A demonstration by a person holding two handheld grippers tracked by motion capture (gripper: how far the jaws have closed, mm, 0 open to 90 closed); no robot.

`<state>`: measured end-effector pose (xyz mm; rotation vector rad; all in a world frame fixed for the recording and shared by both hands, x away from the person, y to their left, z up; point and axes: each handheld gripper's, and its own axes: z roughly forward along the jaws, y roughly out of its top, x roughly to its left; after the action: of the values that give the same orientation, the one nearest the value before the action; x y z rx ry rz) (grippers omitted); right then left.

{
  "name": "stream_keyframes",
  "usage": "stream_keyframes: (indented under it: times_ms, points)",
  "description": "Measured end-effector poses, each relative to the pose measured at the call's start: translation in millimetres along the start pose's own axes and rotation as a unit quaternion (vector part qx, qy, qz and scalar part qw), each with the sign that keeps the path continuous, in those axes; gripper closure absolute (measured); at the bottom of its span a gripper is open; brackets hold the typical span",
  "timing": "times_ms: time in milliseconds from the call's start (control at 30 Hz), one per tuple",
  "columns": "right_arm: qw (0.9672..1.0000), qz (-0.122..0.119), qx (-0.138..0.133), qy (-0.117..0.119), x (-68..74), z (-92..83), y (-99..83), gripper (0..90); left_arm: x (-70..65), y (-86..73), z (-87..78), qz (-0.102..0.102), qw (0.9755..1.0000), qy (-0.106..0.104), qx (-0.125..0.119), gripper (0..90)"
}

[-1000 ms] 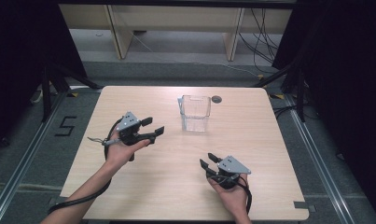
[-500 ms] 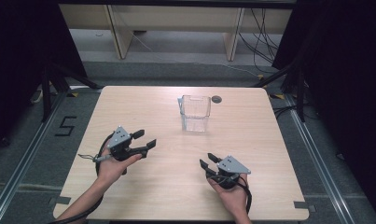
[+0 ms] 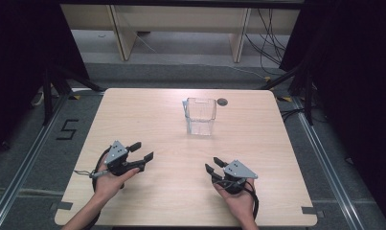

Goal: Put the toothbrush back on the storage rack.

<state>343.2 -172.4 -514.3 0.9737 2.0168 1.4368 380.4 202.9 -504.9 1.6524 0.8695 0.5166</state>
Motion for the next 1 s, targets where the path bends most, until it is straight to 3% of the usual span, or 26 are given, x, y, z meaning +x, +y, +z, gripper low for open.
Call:
stream_keyframes:
  times_ms: [367, 400, 567, 633, 800, 833, 900, 1000]
  points:
    - [0.9999, -0.012, -0.002, -0.005, -0.9, 0.7, -0.1, 57.0, 4.4, -18.1, -7.0, 0.002, 0.9999, 0.010, -0.005, 31.7]
    - [1.0000, 0.007, 0.002, -0.003, 1.6, 0.4, -0.6, 56.9, 4.4, -19.1, -7.3, 0.002, 0.9999, 0.012, -0.006, 31.7]
    - [1.0000, 0.007, 0.002, 0.001, 1.0, 0.2, -0.3, 56.9, 3.8, -20.4, -10.1, 0.007, 0.9997, 0.021, -0.005, 31.8]
    - [0.9999, -0.012, -0.002, -0.002, -0.8, 0.7, -0.1, 56.9, 3.6, -20.5, -10.3, 0.010, 0.9997, 0.022, -0.005, 31.7]
    - [1.0000, -0.007, 0.006, -0.003, 0.6, 0.4, -0.5, 56.9, 0.8, -21.2, -10.9, 0.020, 0.9993, 0.030, -0.011, 31.6]
    - [0.9998, -0.019, -0.002, -0.009, -0.8, 1.5, -0.7, 56.9, 0.0, -21.3, -11.3, 0.020, 0.9992, 0.032, -0.013, 31.6]
    - [1.0000, -0.007, 0.007, -0.001, 0.8, 1.2, -1.0, 56.8, -0.3, -22.1, -11.8, 0.020, 0.9990, 0.034, -0.021, 31.4]
    - [0.9999, -0.009, 0.009, 0.000, 0.1, 0.9, -1.1, 56.7, -1.1, -22.4, -13.4, 0.020, 0.9988, 0.038, -0.025, 31.2]
